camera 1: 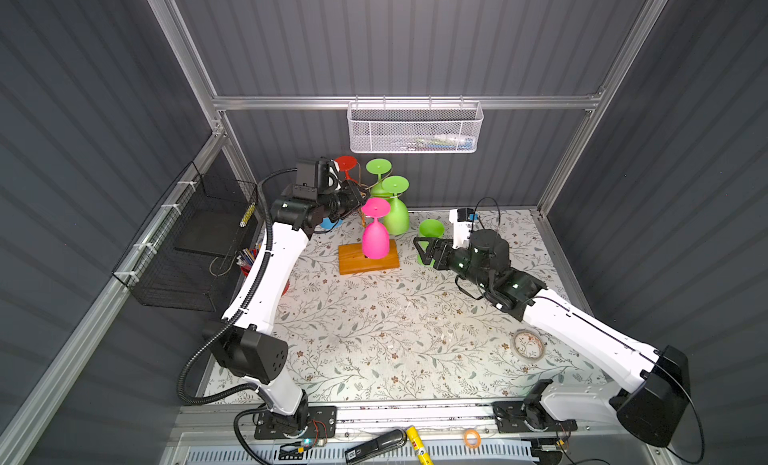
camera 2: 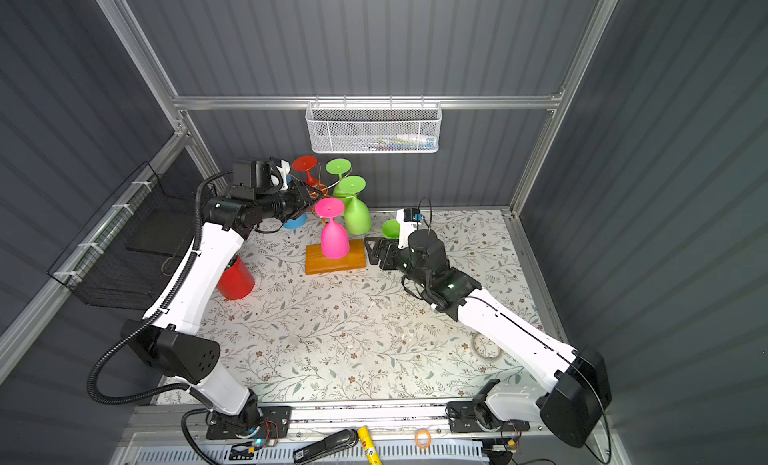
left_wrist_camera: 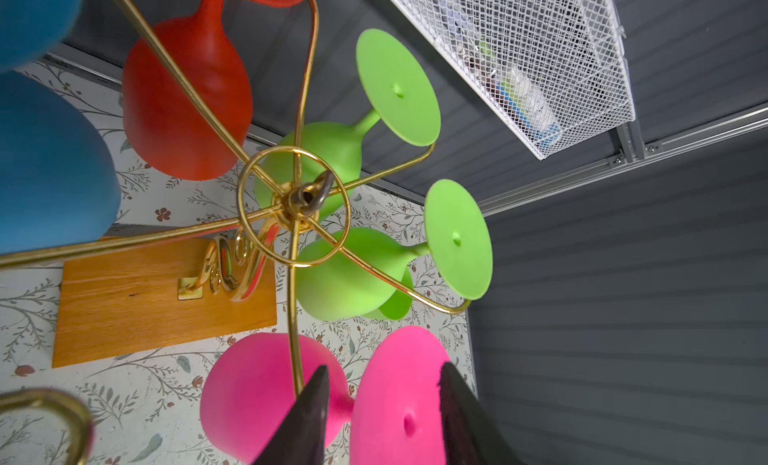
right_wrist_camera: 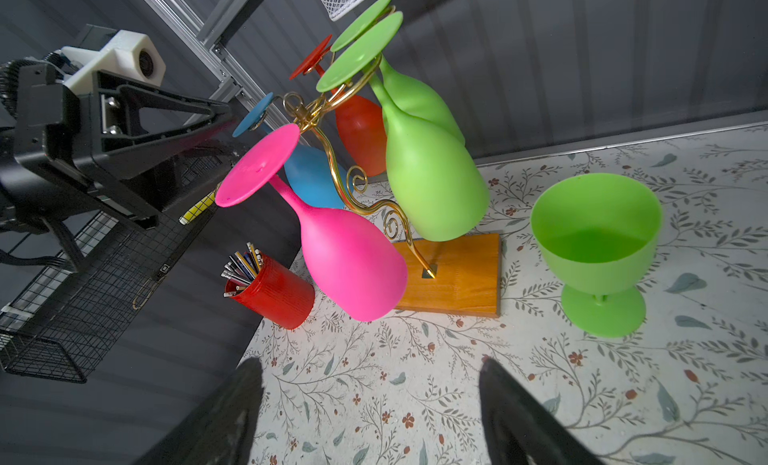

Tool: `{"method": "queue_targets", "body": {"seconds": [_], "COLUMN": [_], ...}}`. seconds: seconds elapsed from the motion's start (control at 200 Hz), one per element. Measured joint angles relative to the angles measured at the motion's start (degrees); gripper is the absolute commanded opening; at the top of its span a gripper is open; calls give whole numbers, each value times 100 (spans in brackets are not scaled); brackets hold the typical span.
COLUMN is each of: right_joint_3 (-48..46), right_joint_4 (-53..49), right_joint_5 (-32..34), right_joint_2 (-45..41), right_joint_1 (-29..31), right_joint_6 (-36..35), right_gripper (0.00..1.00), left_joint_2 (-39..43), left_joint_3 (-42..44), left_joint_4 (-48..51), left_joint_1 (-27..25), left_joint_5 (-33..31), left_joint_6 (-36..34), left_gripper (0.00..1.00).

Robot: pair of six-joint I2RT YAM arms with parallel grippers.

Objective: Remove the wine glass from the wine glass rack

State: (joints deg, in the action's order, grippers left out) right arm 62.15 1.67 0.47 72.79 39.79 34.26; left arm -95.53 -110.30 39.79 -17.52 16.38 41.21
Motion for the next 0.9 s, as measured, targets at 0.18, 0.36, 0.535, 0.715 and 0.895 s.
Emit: {"method": "queue_targets", "body": {"seconds": [0.18, 0.36, 0.535, 0.715, 0.895], "right_joint_3": [-33, -79, -109, -109, -144], "right_joint_4": [15, 17, 42, 42, 44], "right_joint_5": [31, 70, 109, 122, 125], "right_joint_2": [0, 0, -33, -50, -61], "right_joint_1": [2, 0, 0, 2, 0], "right_joint_6": [-2, -2, -2, -2, 0], "right_gripper": [82, 82, 83, 83, 83], "left_joint_2": [-2, -2, -4, -4, -4], "left_joint_3": [0, 0, 0, 0, 0], "left_joint_4": [-4, -2, 2, 24, 142], "left_joint_1": [0, 0, 0, 0, 0], "left_joint_5": [109, 267, 278, 278, 278], "left_joint_6": [144, 258, 289, 297, 297], "left_gripper": [43, 42, 41, 41, 41]}}
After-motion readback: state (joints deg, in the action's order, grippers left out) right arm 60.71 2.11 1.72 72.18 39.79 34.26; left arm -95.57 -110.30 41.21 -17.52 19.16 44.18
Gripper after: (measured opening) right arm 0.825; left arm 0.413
